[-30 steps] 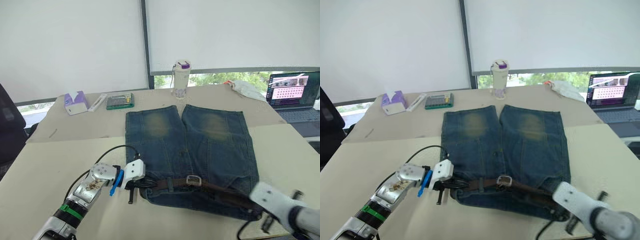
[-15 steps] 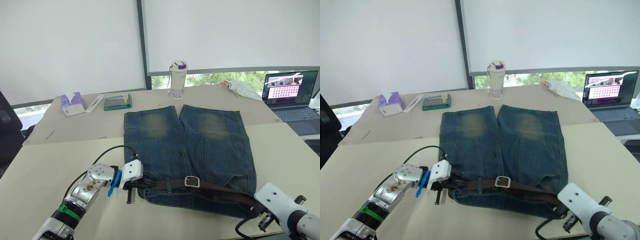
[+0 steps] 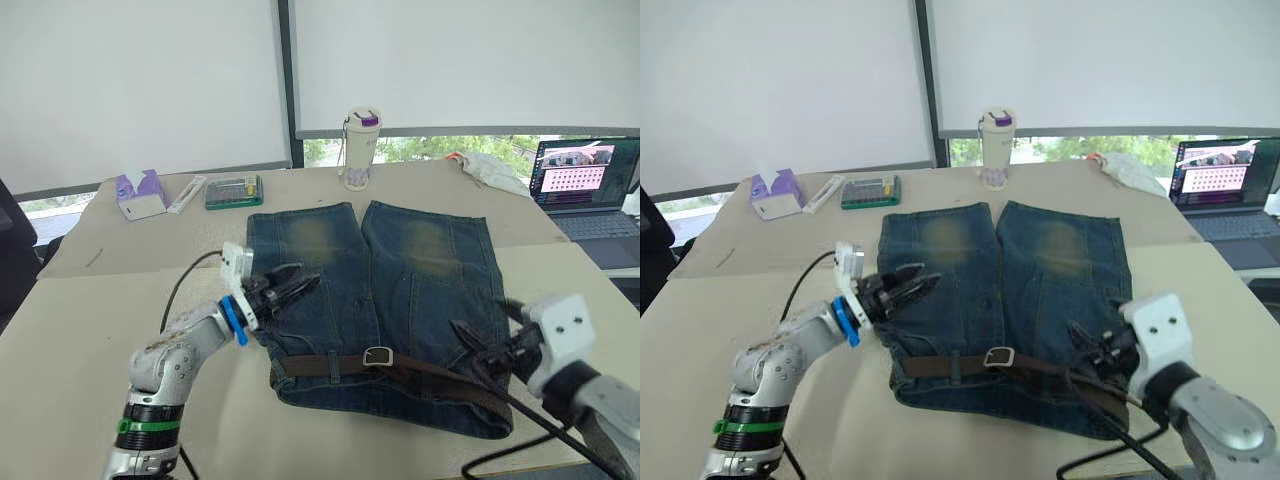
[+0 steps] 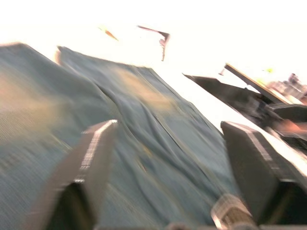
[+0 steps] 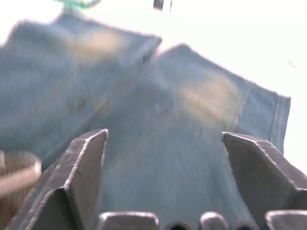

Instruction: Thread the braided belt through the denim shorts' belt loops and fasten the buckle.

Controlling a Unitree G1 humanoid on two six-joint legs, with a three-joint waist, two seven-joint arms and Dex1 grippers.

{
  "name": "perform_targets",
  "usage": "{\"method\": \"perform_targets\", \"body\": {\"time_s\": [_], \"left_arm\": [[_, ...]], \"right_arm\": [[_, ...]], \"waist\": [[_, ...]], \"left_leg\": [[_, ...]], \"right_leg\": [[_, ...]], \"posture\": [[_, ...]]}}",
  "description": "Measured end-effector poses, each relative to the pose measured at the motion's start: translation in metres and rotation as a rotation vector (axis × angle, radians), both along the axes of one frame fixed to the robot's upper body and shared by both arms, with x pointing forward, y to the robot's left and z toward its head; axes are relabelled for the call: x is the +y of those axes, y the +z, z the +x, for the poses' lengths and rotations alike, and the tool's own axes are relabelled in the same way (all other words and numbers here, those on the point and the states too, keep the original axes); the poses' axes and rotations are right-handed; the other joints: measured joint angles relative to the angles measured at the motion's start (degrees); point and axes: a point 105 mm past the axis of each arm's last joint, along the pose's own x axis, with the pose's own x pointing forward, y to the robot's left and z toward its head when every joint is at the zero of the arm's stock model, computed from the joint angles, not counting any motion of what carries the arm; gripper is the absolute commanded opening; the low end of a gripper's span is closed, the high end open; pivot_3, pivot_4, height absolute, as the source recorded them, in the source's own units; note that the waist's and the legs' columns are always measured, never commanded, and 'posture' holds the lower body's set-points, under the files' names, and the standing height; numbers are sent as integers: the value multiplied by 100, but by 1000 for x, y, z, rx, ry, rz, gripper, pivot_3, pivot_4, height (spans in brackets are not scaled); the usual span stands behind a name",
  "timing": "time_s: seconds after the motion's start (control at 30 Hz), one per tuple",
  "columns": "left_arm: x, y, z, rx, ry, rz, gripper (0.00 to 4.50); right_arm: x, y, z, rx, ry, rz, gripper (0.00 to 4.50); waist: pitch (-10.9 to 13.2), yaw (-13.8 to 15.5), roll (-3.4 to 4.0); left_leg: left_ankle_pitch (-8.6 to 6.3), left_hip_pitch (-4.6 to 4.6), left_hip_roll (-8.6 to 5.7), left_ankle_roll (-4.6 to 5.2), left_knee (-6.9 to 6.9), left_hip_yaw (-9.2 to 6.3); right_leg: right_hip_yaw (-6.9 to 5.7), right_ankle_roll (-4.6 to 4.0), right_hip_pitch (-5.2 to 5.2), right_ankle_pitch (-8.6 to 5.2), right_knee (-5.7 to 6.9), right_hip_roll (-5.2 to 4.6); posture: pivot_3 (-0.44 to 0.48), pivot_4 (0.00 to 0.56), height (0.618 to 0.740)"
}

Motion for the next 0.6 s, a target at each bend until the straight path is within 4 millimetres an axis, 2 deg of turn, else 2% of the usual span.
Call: {"method": "perform_targets", "body": {"time_s": [0.07,0.13,0.23,0.27,0.3,0.4,0.5,0.6], "left_arm": [[-7,2,-17,-69,-70,80,3922],[0,-6,-39,-87,-144,171,3922],[22,-34,-71,-13,-244,302,3922],[30,-40,-79,16,-260,322,3922],[38,-45,-88,39,-282,342,3922],[70,-58,-112,134,-288,406,3922],[86,-64,-124,169,-282,427,3922],[101,-71,-126,206,-244,439,3922]], "right_arm": [[13,-5,-7,35,124,-3,4075],[14,-17,-25,136,226,-30,4075],[-6,-29,-55,290,268,-71,4075],[-12,-29,-63,316,270,-73,4075],[-17,-24,-72,321,282,-71,4075],[-40,-17,-100,376,254,-121,4075],[-53,-10,-111,366,235,-164,4075],[-63,-8,-116,352,219,-184,4075]], "waist": [[-10,-18,19],[-15,-22,29],[-9,-18,38],[-2,-11,31],[5,-7,26],[18,10,21],[22,6,21],[24,0,24]], "left_leg": [[2,1,0,-2,-6,7],[-5,2,0,10,-12,7],[-27,-6,-2,48,-15,24],[-49,-3,-1,86,-14,28],[-52,-9,2,91,-13,31],[-53,5,8,91,-13,30],[-53,5,12,90,-13,35],[-53,-2,14,90,-13,35]], "right_leg": [[3,-23,-1,13,-2,3],[3,-28,2,11,-10,3],[12,-29,14,6,-15,-3],[13,-13,20,-4,-16,-5],[14,11,16,-19,-19,-5],[10,13,25,-26,-14,-4],[12,14,25,-27,-12,-7],[11,14,18,-28,-12,-5]], "posture": [[0,150,740],[0,150,740],[0,150,740],[0,150,740],[0,150,740],[0,150,740],[0,150,740],[0,150,740]]}}
